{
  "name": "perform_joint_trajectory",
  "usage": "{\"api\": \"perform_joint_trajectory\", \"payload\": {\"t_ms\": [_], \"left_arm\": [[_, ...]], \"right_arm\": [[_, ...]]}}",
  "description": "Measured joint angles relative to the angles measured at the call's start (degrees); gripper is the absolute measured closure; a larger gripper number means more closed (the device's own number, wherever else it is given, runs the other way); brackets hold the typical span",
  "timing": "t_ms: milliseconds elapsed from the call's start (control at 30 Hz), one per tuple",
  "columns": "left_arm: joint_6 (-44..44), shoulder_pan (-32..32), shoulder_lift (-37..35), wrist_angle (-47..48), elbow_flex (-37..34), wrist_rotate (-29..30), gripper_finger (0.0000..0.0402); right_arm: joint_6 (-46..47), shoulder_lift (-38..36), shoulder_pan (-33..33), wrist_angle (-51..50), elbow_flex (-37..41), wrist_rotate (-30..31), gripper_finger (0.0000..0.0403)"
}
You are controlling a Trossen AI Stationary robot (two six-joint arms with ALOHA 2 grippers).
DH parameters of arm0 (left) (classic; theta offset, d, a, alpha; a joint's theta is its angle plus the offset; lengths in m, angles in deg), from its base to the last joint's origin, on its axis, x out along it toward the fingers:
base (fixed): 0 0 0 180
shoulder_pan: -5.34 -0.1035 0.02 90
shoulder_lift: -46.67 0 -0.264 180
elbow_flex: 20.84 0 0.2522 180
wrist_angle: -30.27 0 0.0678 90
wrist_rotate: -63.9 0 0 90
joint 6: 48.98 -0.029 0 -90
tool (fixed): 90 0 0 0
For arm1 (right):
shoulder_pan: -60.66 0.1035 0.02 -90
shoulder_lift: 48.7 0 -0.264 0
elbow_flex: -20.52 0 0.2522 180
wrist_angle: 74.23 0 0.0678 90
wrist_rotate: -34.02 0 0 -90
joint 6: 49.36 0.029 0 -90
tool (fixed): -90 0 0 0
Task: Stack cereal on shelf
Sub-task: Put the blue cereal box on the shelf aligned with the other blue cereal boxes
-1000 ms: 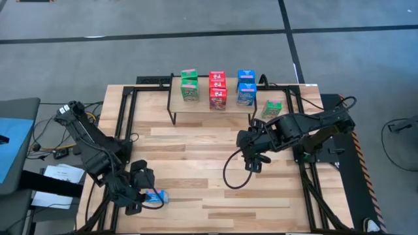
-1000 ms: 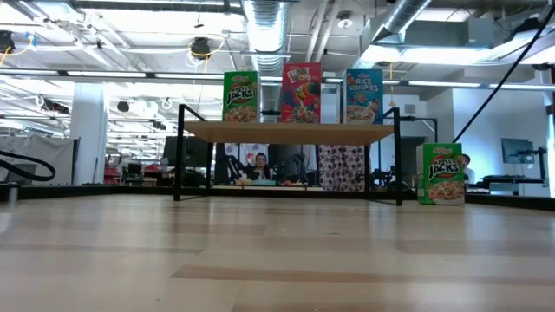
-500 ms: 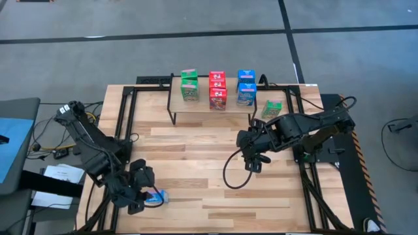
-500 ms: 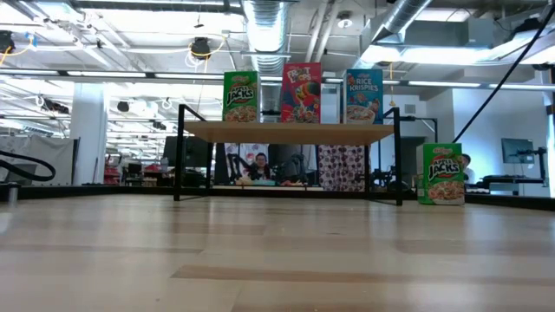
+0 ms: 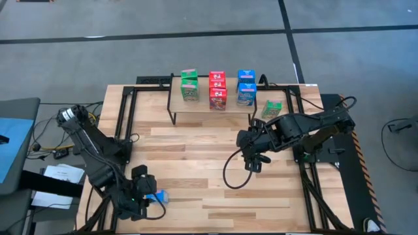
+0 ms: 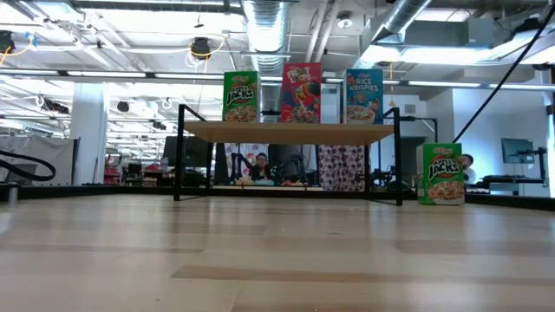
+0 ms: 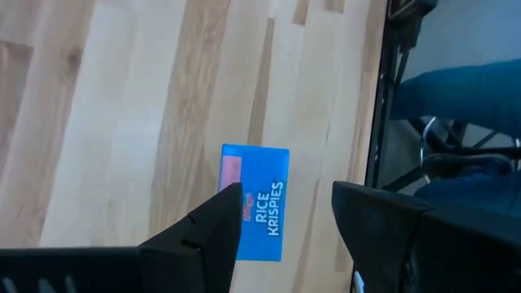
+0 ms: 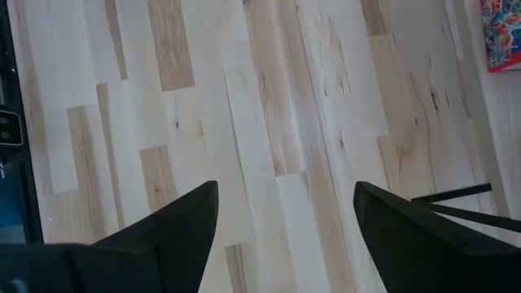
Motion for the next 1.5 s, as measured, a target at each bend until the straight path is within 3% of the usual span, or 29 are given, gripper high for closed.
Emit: {"api": "perform_joint_trajectory", "payload": {"t_ms": [1100, 1500], "left_arm": [[1.8, 0.6, 10.7, 3.9, 0.0, -1.4, 0.0223], [3.1, 0.7, 10.8, 3.5, 0.1, -1.1, 0.0223]], "right_arm": [[0.0, 0.0, 0.1, 1.1, 0.0, -0.1, 0.0092], [0.0, 0.0, 0.1, 1.2, 0.0, -0.1, 0.0092]]}}
